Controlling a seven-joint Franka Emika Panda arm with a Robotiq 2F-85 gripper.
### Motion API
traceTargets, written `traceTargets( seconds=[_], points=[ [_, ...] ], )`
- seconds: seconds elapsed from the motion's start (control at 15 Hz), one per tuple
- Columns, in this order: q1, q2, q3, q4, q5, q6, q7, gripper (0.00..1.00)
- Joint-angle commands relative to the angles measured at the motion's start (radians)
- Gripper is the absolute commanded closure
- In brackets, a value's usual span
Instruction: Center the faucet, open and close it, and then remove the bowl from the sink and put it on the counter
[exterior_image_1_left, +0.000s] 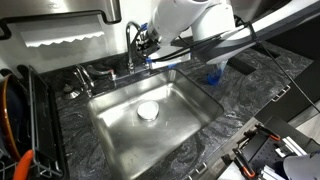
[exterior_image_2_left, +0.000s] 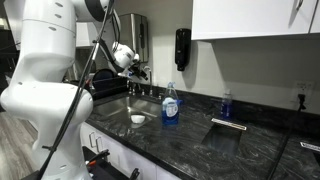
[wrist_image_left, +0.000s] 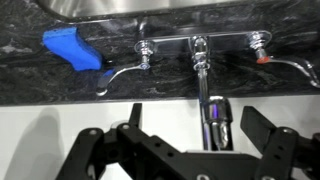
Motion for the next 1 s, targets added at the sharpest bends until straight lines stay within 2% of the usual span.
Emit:
traceTargets(
  seconds=[0.0, 0.07, 0.2, 0.33, 0.53, 0.6, 0.73, 0.93],
  points=[
    [-0.07, -0.034, 0.052, -0.091, 0.218, 0.174, -0.149, 0.0],
    [-0.081, -0.037, 0.073, -0.111, 0.324, 0.195, -0.224, 0.0],
    [-0.176, -0.05, 0.211, -0.145, 0.498, 0.169, -0.357, 0.0],
    [-0.247, -0.087, 0.328, -0.153, 0.676, 0.089, -0.502, 0.0],
    [-0.284, -0.163, 0.399, -0.127, 0.921, -0.054, -0.699, 0.0],
    [-0.165, -0.191, 0.276, -0.106, 1.005, -0.116, -0.764, 0.0],
    [-0.129, -0.235, 0.223, -0.078, 0.992, -0.27, -0.812, 0.0],
    [-0.092, -0.254, 0.173, -0.029, 0.945, -0.421, -0.873, 0.0]
  ],
)
